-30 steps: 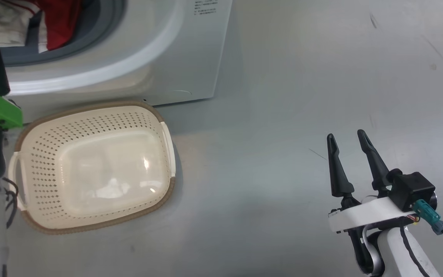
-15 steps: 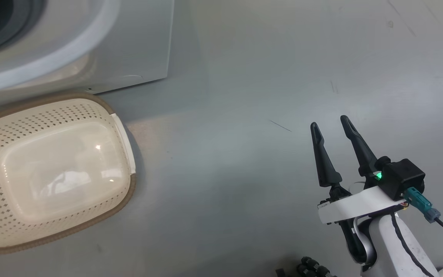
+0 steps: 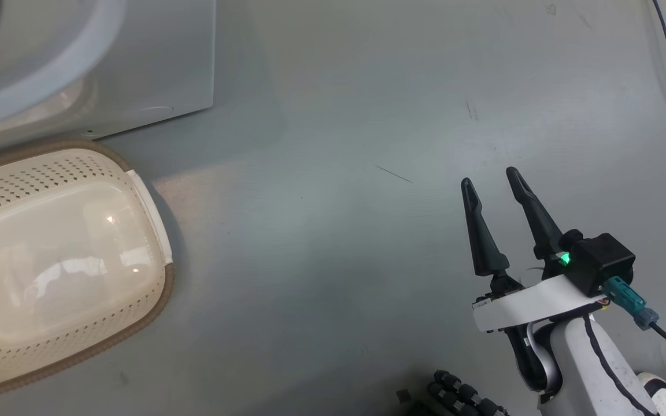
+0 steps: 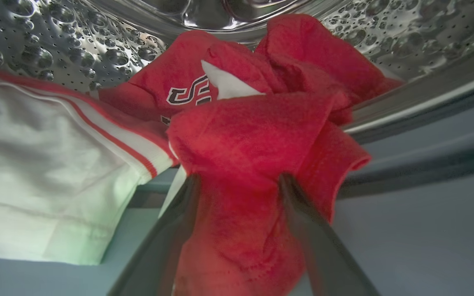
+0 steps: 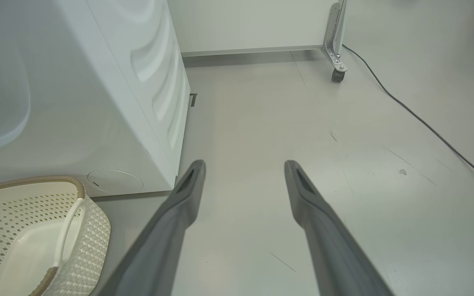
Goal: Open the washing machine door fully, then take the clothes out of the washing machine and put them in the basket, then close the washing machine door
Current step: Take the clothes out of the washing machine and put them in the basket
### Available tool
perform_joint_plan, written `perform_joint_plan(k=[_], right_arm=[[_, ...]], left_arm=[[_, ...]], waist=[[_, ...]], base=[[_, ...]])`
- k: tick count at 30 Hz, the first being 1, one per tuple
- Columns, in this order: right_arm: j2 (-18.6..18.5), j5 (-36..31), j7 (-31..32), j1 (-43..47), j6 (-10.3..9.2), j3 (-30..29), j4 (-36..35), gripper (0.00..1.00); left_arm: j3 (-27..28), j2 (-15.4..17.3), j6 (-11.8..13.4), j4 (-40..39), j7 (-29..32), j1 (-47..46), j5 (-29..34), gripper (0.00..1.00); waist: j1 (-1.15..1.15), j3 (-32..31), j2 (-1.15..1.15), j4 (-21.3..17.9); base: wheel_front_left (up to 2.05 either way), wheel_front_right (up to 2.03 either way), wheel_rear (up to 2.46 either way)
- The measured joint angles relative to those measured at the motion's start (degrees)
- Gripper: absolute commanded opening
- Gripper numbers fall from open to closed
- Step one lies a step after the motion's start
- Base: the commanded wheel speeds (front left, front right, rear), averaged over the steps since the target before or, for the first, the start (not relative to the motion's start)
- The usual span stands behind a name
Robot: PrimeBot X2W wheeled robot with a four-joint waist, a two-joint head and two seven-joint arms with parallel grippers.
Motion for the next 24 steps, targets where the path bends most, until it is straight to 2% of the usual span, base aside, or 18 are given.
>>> perform_joint_plan(k=[8,16,18,19,24], right_arm=[[0.05,0.0,0.0,-0.55,0.0,0.74,-0.14,1.0],[0.11,-0.01,-0.01,-0.56,-0.01,1.05,-0.13,1.0],[0.12,-0.01,-0.01,-0.57,-0.01,1.07,-0.13,1.0],[0.13,-0.01,-0.01,-0.58,-0.02,1.07,-0.13,1.0],[0.16,-0.01,-0.01,-0.65,-0.47,1.1,-0.12,1.0]], left_arm=[[0.32,0.8,1.38,3.69,0.75,-3.14,0.03,1.0],[-0.49,1.07,0.92,6.77,1.43,-5.53,0.05,1.0],[-0.77,1.16,0.62,7.39,1.57,-5.91,0.05,0.13],[-0.91,1.16,0.25,7.61,1.66,-6.1,0.05,0.0],[-1.69,1.0,-0.29,8.92,1.29,-6.57,0.47,0.0]], waist=[[0.0,0.43,0.0,-0.62],[0.0,0.59,0.0,-1.01],[0.0,0.54,0.0,-1.04],[0.0,0.51,0.0,-1.04],[0.0,0.3,0.0,-0.94]], base=[[0.0,0.0,0.0],[0.0,0.0,0.0],[0.0,0.0,0.0],[0.0,0.0,0.0],[0.0,0.0,0.0]])
